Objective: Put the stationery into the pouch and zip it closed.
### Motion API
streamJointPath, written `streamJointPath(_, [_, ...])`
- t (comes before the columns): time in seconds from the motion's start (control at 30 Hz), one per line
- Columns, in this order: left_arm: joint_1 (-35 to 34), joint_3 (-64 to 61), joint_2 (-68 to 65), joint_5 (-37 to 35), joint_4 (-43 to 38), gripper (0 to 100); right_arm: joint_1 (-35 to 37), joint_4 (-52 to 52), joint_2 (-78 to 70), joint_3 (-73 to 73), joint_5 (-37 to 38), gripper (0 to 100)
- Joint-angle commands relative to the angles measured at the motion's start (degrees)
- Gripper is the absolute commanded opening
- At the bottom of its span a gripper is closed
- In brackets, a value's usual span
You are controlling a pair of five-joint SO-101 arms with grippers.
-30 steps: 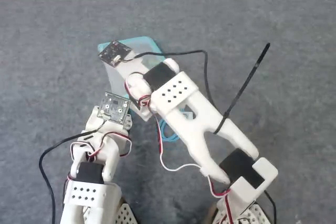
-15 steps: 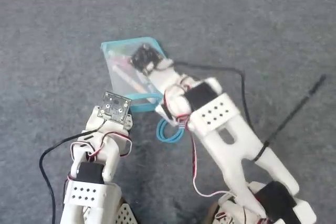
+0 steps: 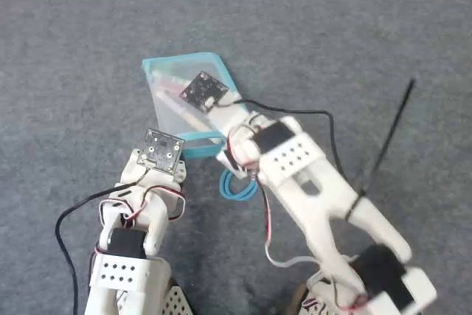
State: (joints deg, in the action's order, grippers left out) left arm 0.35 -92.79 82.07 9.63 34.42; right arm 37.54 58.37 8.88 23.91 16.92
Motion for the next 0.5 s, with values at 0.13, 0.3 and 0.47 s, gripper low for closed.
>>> streamJointPath(0.13, [0.7,0.7,0.1,0.2,-1.8,1,-4.4,-1.4,-7.3,-16.8,0.4,19.1])
streamJointPath(0.3, [0.7,0.7,0.1,0.2,-1.8,1,-9.2,0.1,-9.2,-21.1,-3.4,19.2])
streamJointPath(0.47, [0.7,0.7,0.1,0.2,-1.8,1,-9.3,7.5,-5.4,-20.1,-2.8,19.4])
